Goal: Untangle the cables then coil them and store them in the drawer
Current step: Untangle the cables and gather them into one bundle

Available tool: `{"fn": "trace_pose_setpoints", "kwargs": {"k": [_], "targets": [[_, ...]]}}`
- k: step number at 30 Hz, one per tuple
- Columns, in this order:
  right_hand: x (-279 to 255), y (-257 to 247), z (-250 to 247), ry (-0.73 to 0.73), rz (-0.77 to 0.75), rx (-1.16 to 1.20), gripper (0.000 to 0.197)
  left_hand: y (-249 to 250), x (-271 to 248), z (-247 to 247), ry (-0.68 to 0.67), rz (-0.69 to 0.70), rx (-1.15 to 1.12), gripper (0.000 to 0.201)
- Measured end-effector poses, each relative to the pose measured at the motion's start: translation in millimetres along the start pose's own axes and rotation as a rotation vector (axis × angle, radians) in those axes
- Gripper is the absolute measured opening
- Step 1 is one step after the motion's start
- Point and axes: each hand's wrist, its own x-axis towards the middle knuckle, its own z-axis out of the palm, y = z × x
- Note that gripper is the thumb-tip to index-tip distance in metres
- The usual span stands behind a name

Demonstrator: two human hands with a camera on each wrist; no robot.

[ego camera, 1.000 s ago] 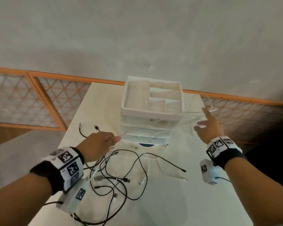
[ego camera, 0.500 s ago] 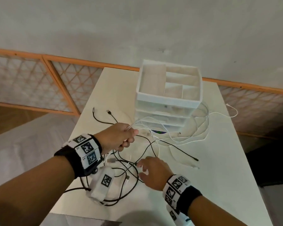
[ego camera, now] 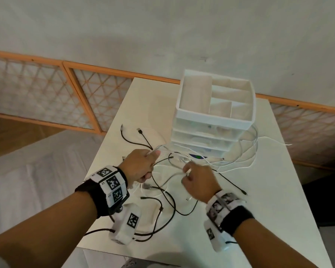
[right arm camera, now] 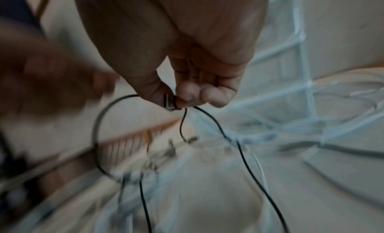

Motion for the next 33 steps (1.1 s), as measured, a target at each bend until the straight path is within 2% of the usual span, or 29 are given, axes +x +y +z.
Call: {"fn": "trace_pose_setpoints", "kwargs": {"k": [4,6,7,10,12,16,21,25,28,30,31,33], "targets": [[4,-9,-96,0.498,0.002,0.408,0.015,9,-1,-4,-0.002,-0.001,-0.094,0.031],[-1,-15,-125,0.629,-0.028,0.615,0.014,19,-4,0,-0.046,-0.036,-0.188,0.030],[-5,-20,-129,0.629,-0.045,0.677,0.012,26,-6,4,-0.086,-0.056,-0.242,0.030],[-21,-41,-102,0.451,-0.088,0.665,0.009,49,-12,21,-0.228,-0.073,-0.409,0.027],[-29,-51,-70,0.343,-0.082,0.591,0.012,60,-13,33,-0.253,-0.059,-0.466,0.027],[-30,-57,-32,0.327,-0.063,0.522,0.019,65,-13,45,-0.186,0.009,-0.230,0.020],[-32,-62,-46,0.273,-0.067,0.600,0.031,65,-14,38,-0.149,0.066,-0.178,0.018],[-21,-63,-67,0.309,-0.124,0.492,0.039,68,-18,38,-0.133,0.112,-0.052,0.026],[-14,-54,-74,0.160,-0.160,0.494,0.032,78,-25,31,-0.156,0.208,0.081,0.032],[-10,-40,-70,0.045,-0.180,0.550,0.030,91,-32,22,-0.171,0.286,0.152,0.023],[-8,-32,-66,0.000,-0.172,0.480,0.031,98,-36,16,-0.173,0.320,0.141,0.019],[-3,-6,-54,-0.057,-0.093,0.211,0.036,114,-43,5,-0.159,0.402,0.016,0.022]]}}
